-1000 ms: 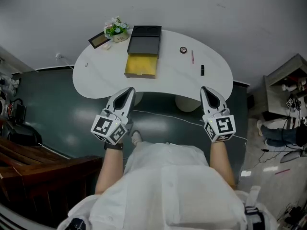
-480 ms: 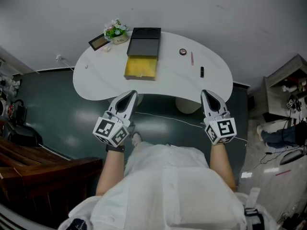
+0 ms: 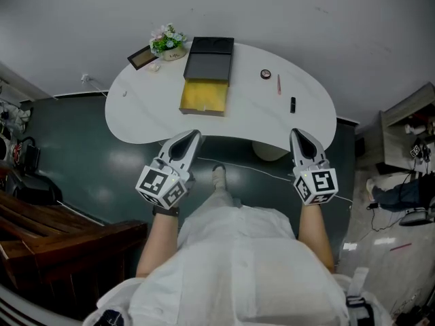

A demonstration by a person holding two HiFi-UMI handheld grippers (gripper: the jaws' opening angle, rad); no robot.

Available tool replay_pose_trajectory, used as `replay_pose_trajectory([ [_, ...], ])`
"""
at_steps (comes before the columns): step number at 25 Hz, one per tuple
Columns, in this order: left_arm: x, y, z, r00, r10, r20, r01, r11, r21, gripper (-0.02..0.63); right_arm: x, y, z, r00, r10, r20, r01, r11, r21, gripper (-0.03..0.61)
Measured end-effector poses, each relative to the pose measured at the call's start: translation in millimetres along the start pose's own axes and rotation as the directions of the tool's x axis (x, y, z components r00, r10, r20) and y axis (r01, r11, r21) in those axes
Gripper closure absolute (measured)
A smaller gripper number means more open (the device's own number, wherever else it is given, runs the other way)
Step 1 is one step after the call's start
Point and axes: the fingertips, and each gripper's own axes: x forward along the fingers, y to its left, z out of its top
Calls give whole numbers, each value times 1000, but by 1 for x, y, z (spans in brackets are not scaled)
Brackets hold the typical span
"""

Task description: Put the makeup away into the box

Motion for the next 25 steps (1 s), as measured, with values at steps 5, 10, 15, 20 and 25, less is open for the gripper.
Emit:
replay_pose_trajectory([
  [5,37,29,0,999,-42,-8,42,999,-4,592,33,-12,-3,999,-27,-25,27,1000,1,569],
  [10,91,59,3,994,-108,-11,108,994,-11,593,71,-36,-10,995,-68,-71,69,998,9,568],
  [15,146,88,4,986,-164,-28,163,986,-12,592,105,-59,-17,986,-113,-120,115,993,15,568],
  [20,191,106,3,966,-252,-58,252,968,-15,592,132,-76,-24,972,-170,-163,176,984,28,568],
  [25,228,105,-10,930,-353,-100,353,936,-14,592,148,-95,-34,959,-207,-194,214,977,14,568],
])
